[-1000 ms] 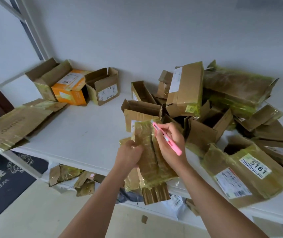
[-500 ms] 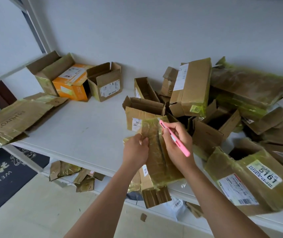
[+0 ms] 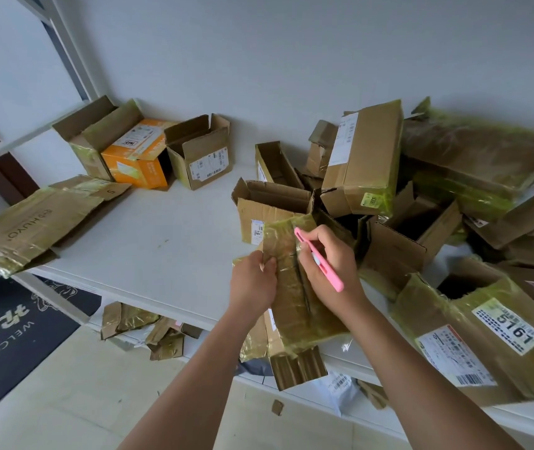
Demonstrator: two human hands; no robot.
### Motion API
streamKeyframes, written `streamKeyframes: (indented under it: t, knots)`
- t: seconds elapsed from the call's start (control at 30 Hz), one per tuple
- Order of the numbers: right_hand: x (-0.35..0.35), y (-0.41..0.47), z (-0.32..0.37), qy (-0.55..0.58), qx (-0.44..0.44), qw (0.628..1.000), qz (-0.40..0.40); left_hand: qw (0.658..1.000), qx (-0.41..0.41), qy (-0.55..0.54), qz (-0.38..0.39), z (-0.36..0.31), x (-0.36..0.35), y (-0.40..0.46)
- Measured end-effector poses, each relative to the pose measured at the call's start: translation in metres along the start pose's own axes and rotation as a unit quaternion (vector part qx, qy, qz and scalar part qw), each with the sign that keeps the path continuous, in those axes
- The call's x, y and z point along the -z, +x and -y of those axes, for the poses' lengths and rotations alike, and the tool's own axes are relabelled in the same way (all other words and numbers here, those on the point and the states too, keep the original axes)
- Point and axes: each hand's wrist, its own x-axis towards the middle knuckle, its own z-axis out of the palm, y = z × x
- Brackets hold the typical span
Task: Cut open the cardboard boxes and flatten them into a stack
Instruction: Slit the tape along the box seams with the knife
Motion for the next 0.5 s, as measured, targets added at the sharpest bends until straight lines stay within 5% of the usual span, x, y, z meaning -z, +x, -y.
streamKeyframes:
  t: [0.5]
  knots:
    - [0.023, -0.031, 0.028, -0.033, -0.147, 0.978, 0.146, 1.0, 0.029, 0.005, 0.002, -0.01, 0.0, 0.002]
